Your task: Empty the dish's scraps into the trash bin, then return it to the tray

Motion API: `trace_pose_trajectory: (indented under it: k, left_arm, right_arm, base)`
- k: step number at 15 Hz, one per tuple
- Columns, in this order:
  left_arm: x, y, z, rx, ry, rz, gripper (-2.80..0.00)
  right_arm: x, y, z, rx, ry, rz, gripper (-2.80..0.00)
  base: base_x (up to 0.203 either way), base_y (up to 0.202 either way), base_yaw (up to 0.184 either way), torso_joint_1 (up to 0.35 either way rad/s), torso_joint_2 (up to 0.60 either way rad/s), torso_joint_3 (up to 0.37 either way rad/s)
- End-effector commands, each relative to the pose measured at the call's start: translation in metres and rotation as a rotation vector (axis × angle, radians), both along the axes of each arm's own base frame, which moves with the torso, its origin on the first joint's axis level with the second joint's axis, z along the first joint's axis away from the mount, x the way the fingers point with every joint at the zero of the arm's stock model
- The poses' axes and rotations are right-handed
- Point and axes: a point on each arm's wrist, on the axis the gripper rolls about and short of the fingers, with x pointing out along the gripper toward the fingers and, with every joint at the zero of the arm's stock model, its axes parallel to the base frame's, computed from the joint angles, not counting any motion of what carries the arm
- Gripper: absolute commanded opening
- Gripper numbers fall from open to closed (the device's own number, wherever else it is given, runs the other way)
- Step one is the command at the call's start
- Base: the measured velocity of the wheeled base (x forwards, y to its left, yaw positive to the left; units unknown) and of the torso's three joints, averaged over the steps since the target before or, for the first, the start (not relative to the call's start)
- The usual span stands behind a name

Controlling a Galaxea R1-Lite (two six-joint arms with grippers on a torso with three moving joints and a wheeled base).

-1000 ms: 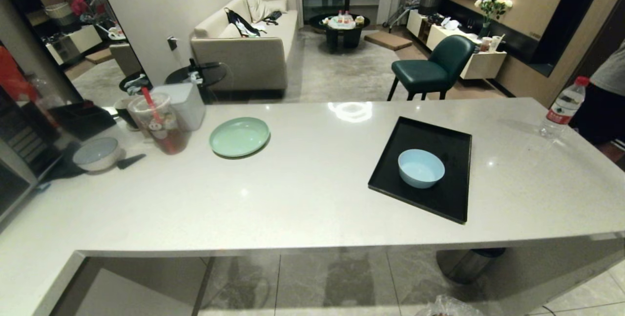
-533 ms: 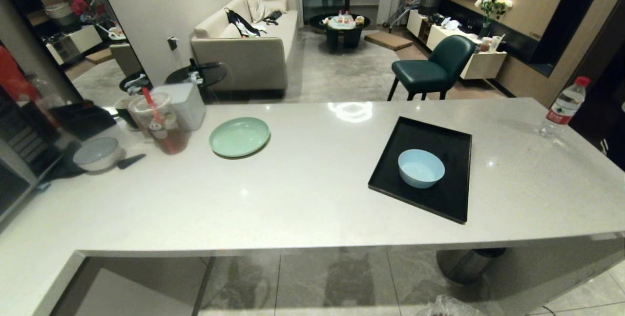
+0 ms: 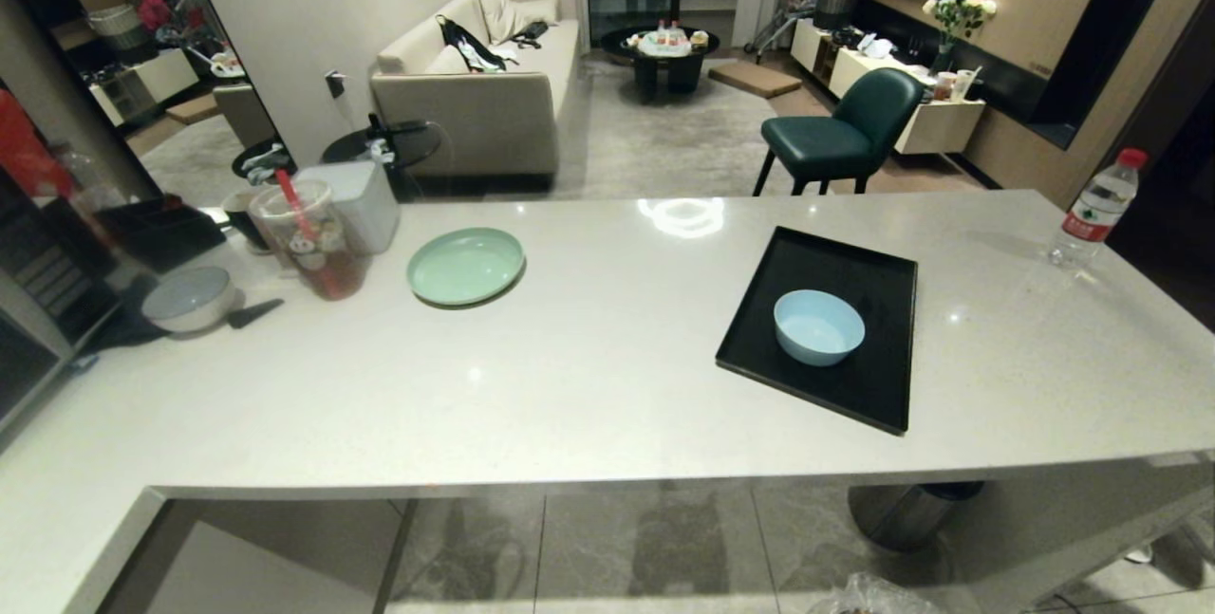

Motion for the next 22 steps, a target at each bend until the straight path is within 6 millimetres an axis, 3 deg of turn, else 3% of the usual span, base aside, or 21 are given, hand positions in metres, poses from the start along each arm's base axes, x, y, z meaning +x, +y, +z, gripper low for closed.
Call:
trace_pose_trajectory:
  k: [1, 22]
  left_arm:
    - [0.0001, 0.0000, 0.0001, -0.001, 0.000, 0.000, -2.80]
    - [0.0001, 0.0000, 0.0001, -0.001, 0.000, 0.001, -2.80]
  right_arm:
    - [0.0001, 0.0000, 0.0000, 0.001, 0.002, 0.001, -2.80]
    - [0.0001, -0.0001, 0.0002, 0.035, 0.000, -0.001, -2.80]
  base:
    - [0.000, 0.000, 0.000, 0.000, 0.00, 0.000]
    - [0.000, 0.000, 0.000, 0.000, 0.00, 0.000]
